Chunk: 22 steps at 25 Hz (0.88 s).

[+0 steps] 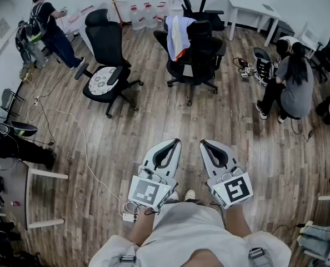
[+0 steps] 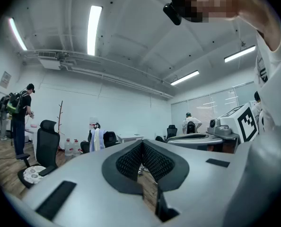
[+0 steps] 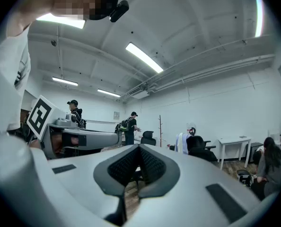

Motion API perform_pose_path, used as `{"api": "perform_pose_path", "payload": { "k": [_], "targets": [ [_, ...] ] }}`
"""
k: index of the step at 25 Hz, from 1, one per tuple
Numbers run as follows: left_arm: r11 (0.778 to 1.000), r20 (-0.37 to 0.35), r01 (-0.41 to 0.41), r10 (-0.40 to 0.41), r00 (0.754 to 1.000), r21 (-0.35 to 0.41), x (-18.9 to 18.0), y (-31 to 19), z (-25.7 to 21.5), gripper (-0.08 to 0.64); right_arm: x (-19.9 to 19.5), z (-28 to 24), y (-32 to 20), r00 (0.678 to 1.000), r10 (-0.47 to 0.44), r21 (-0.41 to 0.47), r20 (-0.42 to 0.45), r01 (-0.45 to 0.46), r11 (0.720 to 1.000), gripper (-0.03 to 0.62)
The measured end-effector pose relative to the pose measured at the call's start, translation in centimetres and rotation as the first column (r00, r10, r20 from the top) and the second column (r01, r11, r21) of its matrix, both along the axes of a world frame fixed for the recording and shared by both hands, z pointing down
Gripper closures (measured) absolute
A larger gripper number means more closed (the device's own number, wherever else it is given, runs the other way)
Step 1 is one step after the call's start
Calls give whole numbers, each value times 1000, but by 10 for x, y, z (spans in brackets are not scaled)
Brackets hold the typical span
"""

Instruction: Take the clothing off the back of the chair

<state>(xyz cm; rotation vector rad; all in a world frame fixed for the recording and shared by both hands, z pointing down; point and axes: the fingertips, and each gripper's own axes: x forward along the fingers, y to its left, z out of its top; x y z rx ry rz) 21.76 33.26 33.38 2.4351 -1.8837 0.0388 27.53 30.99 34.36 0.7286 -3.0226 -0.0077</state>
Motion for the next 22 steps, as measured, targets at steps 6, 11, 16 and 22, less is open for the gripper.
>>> {"api": "perform_pose_path", "payload": {
  "k": [6,11,16,22],
  "targets": [
    [1000,-2,17,-17,1000,0,8,28,2,542,0,-3,26,1000,-30,19,2,30,999,572],
    [999,-9,40,-40,999,10,8,45,0,541,0,-10,42,999,-47,41,13,47,998,571],
    [998,-4,53,-53,999,22,9,55,-8,541,1,-14,51,999,-50,50,14,49,998,571],
    [997,-12,67,-67,998,28,6,52,-9,541,2,-15,47,999,-54,50,10,53,997,571]
  ]
}}
